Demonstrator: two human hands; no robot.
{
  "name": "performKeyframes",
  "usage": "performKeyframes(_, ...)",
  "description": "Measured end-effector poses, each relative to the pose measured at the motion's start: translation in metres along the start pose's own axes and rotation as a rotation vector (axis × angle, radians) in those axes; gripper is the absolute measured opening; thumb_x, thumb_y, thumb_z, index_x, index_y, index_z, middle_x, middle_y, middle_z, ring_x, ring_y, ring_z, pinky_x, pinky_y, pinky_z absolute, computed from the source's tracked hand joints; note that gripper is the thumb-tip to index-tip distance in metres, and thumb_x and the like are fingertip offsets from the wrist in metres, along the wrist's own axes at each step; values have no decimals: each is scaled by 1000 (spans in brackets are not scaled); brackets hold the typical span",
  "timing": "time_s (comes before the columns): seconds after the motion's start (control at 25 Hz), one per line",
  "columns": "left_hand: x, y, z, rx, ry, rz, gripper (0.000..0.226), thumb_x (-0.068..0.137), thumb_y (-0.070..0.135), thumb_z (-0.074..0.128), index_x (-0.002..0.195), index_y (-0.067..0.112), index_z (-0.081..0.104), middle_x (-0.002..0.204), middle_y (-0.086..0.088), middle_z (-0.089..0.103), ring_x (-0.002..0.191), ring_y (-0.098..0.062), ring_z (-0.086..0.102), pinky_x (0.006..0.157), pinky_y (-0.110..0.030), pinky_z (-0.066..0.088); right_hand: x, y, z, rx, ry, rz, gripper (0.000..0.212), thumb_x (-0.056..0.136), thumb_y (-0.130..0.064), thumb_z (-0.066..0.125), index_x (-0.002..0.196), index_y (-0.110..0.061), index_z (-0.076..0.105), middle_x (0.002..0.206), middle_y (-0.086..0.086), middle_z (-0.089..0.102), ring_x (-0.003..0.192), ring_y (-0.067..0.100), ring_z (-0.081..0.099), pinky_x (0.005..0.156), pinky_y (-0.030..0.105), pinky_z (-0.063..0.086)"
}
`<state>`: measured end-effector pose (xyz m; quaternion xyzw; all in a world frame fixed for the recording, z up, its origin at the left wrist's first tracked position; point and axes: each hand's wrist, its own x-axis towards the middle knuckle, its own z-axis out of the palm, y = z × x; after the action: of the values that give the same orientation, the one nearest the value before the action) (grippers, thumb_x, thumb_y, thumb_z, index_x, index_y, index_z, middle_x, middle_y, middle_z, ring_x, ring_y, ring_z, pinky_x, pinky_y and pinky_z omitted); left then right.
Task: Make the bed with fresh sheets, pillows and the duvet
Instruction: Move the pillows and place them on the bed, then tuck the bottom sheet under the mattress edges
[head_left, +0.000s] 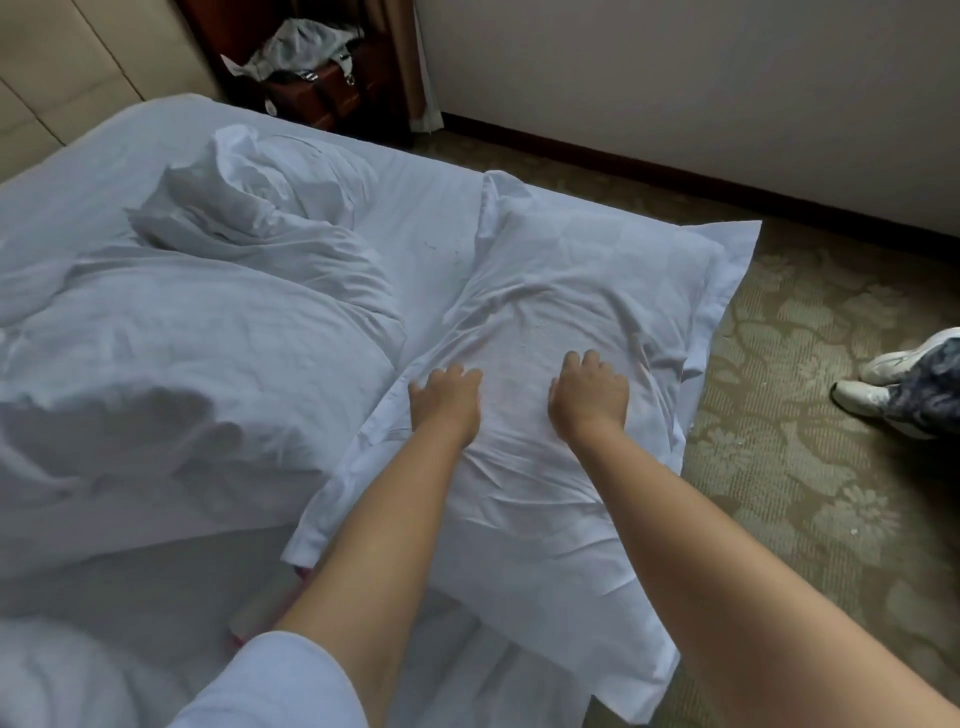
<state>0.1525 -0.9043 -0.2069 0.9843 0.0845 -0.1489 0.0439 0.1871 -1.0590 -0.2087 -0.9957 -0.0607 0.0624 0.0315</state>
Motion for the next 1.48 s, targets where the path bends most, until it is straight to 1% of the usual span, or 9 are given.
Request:
performKeyframes(0.16, -70, -43, 1, 13, 4, -79, 43, 99, 17, 38, 141, 25, 36, 145, 0, 37, 131, -24, 36, 107, -47, 27, -63, -37, -7, 12, -76, -135, 28, 99, -21, 37, 125, -11, 41, 122, 9, 48, 105, 27, 52, 76, 32, 34)
performKeyframes(0.44, -214, -137, 21, -82, 5, -270, 42, 96, 17, 41, 137, 25, 41, 141, -3, 41, 130, -26, 38, 110, -51, 26, -182, -113, -11, 60, -183, -316, 35, 98, -23, 39, 131, -10, 40, 131, 13, 47, 116, 34, 51, 88, 39, 42)
performKeyframes(0.56, -284, -178, 41, -120, -21, -353, 42, 97, 16, 39, 138, 24, 42, 141, -3, 41, 130, -27, 38, 111, -52, 24, -244, -146, -1, 27, -237, -381, 34, 97, -20, 41, 129, -9, 42, 130, 14, 47, 116, 34, 51, 87, 37, 41)
performKeyframes(0.72, -377, -228, 69, -157, -40, -412, 42, 96, 11, 39, 134, 25, 46, 138, -3, 43, 126, -26, 41, 107, -46, 29, -331, -190, 16, 13, -275, -427, 32, 97, -19, 41, 127, -10, 44, 129, 13, 47, 116, 34, 51, 87, 38, 42)
performKeyframes(0.84, -434, -259, 90, -179, -57, -420, 48, 96, 9, 37, 139, 28, 43, 141, -3, 40, 128, -25, 41, 106, -43, 28, -389, -220, 29, -21, -284, -477, 28, 96, -18, 41, 123, -9, 44, 125, 12, 48, 112, 34, 52, 78, 36, 38)
performKeyframes(1.04, -485, -291, 111, -164, -88, -375, 42, 97, 10, 37, 137, 22, 44, 141, -4, 39, 128, -26, 39, 110, -48, 25, -450, -258, 43, -61, -311, -538, 31, 96, -15, 42, 127, -11, 44, 128, 11, 47, 111, 31, 52, 74, 34, 36)
performKeyframes(1.24, -491, -300, 117, -165, -63, -346, 47, 95, 4, 36, 138, 20, 43, 144, -3, 37, 130, -26, 38, 112, -47, 23, -459, -277, 48, -67, -332, -574, 30, 95, -15, 44, 124, -11, 45, 125, 10, 49, 109, 31, 53, 74, 37, 41)
performKeyframes(1.32, -492, -300, 123, -179, -63, -337, 48, 94, 2, 35, 138, 19, 43, 144, -4, 37, 129, -26, 38, 111, -44, 26, -456, -278, 55, -55, -350, -583, 29, 97, -22, 44, 123, -10, 46, 124, 10, 50, 107, 31, 54, 76, 36, 42)
performKeyframes(1.48, -489, -300, 149, -228, -106, -297, 53, 92, -1, 36, 142, 17, 39, 144, -3, 37, 128, -26, 39, 105, -37, 30, -456, -270, 85, -93, -466, -570, 46, 95, -41, 49, 132, -14, 43, 128, 7, 47, 111, 29, 52, 81, 36, 42)
